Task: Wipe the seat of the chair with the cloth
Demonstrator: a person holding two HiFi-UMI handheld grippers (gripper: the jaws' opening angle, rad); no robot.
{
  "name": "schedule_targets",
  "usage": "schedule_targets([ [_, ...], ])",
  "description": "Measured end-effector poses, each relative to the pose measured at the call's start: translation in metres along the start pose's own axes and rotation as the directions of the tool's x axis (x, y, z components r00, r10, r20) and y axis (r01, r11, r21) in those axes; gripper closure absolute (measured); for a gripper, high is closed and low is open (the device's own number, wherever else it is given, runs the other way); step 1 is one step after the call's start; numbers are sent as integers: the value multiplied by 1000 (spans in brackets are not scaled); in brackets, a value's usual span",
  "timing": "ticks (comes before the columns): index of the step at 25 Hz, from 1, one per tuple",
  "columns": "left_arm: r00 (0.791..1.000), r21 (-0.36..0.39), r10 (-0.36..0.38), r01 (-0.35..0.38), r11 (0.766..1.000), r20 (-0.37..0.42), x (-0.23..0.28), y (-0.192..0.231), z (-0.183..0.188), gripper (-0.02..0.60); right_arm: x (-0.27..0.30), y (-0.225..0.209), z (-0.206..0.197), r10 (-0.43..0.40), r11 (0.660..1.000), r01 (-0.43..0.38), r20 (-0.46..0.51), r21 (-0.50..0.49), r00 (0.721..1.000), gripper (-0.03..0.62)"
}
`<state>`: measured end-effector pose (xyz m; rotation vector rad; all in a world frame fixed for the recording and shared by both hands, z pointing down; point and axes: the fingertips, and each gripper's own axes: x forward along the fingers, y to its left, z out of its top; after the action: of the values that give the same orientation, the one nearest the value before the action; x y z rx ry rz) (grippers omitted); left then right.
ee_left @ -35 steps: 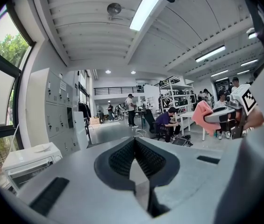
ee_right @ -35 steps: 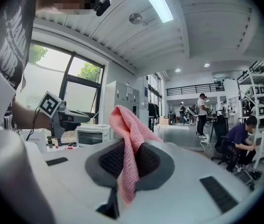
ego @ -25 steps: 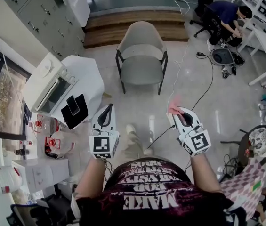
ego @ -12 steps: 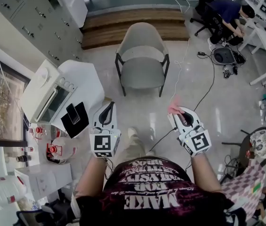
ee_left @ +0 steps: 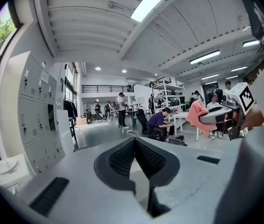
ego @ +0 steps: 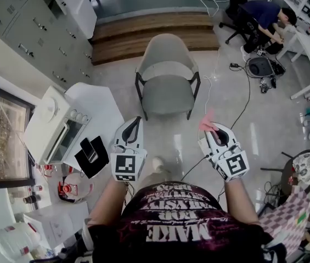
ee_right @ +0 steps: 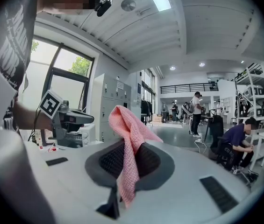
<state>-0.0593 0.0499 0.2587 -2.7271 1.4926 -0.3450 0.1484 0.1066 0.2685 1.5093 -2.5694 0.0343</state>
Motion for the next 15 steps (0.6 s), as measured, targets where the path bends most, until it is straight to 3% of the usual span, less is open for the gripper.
schedule_targets([
  [15, 999, -11, -37, 38, 999, 32, 49, 82, 1, 576, 84, -2, 30, -31, 998, 31, 1, -58, 1000, 560],
])
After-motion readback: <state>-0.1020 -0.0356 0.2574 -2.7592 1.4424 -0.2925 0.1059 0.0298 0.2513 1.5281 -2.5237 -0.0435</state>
